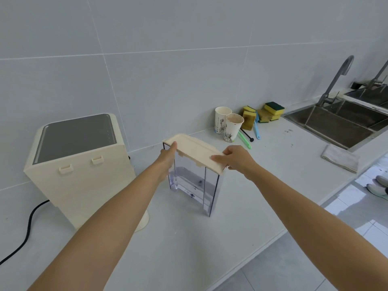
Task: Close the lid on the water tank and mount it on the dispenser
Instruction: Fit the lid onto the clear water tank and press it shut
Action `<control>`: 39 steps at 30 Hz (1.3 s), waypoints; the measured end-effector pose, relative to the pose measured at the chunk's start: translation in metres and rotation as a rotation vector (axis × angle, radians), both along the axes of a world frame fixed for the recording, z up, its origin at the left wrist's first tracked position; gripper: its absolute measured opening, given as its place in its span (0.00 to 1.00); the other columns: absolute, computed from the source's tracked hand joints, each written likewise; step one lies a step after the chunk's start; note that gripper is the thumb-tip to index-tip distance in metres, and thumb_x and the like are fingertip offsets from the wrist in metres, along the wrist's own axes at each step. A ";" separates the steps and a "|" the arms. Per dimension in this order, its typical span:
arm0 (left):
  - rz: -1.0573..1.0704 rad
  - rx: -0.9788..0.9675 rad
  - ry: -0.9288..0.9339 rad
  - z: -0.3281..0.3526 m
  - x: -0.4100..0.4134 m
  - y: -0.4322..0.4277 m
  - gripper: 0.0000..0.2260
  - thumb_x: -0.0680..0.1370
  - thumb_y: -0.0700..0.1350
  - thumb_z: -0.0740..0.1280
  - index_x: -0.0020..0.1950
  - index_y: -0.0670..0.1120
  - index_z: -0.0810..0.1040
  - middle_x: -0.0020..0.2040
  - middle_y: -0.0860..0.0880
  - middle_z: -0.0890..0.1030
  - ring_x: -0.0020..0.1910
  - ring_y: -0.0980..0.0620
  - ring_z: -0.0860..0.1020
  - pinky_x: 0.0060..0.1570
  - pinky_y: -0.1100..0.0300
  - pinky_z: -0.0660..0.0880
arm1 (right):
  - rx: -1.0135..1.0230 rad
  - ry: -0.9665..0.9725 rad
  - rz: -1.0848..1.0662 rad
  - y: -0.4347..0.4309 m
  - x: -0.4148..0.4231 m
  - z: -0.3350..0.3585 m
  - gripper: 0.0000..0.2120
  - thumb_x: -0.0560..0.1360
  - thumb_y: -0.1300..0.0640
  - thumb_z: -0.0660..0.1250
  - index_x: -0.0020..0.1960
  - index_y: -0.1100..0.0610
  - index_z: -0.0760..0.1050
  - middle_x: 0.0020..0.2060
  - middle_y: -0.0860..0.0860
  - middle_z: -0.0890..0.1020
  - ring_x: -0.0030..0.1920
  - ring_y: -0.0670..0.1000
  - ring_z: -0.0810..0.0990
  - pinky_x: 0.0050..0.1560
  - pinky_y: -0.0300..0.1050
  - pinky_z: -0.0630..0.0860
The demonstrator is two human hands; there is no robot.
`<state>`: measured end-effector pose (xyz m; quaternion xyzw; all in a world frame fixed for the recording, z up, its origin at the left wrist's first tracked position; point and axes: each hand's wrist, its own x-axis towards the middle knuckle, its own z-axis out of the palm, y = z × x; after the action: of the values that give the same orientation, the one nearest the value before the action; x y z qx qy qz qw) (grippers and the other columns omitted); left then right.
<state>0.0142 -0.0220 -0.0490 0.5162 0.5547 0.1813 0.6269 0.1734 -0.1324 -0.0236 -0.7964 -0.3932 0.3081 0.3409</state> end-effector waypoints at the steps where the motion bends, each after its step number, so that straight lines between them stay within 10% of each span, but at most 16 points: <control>1: -0.010 -0.006 -0.017 0.001 0.001 0.002 0.31 0.78 0.60 0.51 0.76 0.46 0.48 0.77 0.45 0.55 0.73 0.43 0.60 0.72 0.47 0.57 | -0.026 -0.062 0.021 -0.002 -0.003 0.001 0.18 0.66 0.46 0.71 0.36 0.58 0.68 0.38 0.54 0.74 0.39 0.50 0.72 0.42 0.44 0.69; 8: -0.106 0.033 -0.042 0.013 0.014 0.008 0.23 0.80 0.55 0.50 0.70 0.44 0.65 0.71 0.44 0.68 0.55 0.42 0.73 0.60 0.50 0.69 | -0.182 -0.274 0.203 -0.009 -0.034 0.004 0.24 0.66 0.39 0.68 0.28 0.57 0.65 0.29 0.54 0.79 0.28 0.47 0.74 0.34 0.38 0.70; 13: -0.206 0.085 0.011 0.020 0.016 0.011 0.16 0.81 0.51 0.50 0.57 0.44 0.71 0.42 0.48 0.75 0.35 0.50 0.73 0.38 0.58 0.73 | -0.165 -0.276 0.237 -0.009 -0.052 0.002 0.24 0.68 0.39 0.66 0.26 0.57 0.67 0.33 0.57 0.81 0.32 0.52 0.78 0.41 0.43 0.74; 17: -0.274 0.162 0.126 0.026 0.009 0.012 0.21 0.81 0.53 0.51 0.69 0.45 0.66 0.70 0.46 0.69 0.66 0.46 0.70 0.68 0.49 0.65 | -0.248 -0.371 0.276 -0.008 -0.051 0.011 0.25 0.68 0.37 0.63 0.28 0.58 0.68 0.32 0.55 0.82 0.34 0.51 0.79 0.40 0.44 0.73; 22: -0.263 0.634 0.286 0.047 0.003 -0.014 0.24 0.80 0.51 0.54 0.74 0.44 0.58 0.75 0.44 0.61 0.73 0.46 0.61 0.70 0.53 0.59 | -0.106 -0.526 0.183 0.013 -0.026 0.035 0.26 0.72 0.38 0.58 0.35 0.61 0.76 0.38 0.56 0.84 0.41 0.56 0.83 0.49 0.51 0.78; 29: -0.514 1.112 0.629 0.043 -0.006 -0.085 0.16 0.77 0.54 0.59 0.57 0.45 0.76 0.53 0.46 0.81 0.52 0.44 0.78 0.47 0.55 0.72 | 0.048 -0.400 0.383 0.056 -0.028 0.042 0.21 0.77 0.50 0.58 0.67 0.56 0.68 0.66 0.55 0.74 0.65 0.54 0.71 0.62 0.46 0.67; 34: -0.563 1.409 0.677 0.020 -0.007 -0.093 0.16 0.67 0.55 0.71 0.44 0.43 0.81 0.42 0.49 0.84 0.40 0.49 0.81 0.31 0.60 0.74 | -0.062 -0.506 0.613 0.072 -0.042 0.033 0.21 0.79 0.51 0.53 0.70 0.54 0.64 0.73 0.52 0.64 0.73 0.52 0.61 0.70 0.44 0.56; 39: -0.527 1.447 0.686 0.012 -0.009 -0.092 0.13 0.60 0.55 0.73 0.37 0.48 0.83 0.32 0.55 0.83 0.29 0.56 0.79 0.22 0.69 0.69 | -0.154 -0.626 0.651 0.080 -0.038 0.022 0.20 0.78 0.49 0.53 0.67 0.51 0.67 0.69 0.49 0.70 0.65 0.55 0.70 0.62 0.47 0.66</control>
<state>0.0055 -0.1136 -0.0372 0.9297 0.3229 0.1729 -0.0399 0.1353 -0.0520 -0.0020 -0.7093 -0.6828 0.1722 0.0309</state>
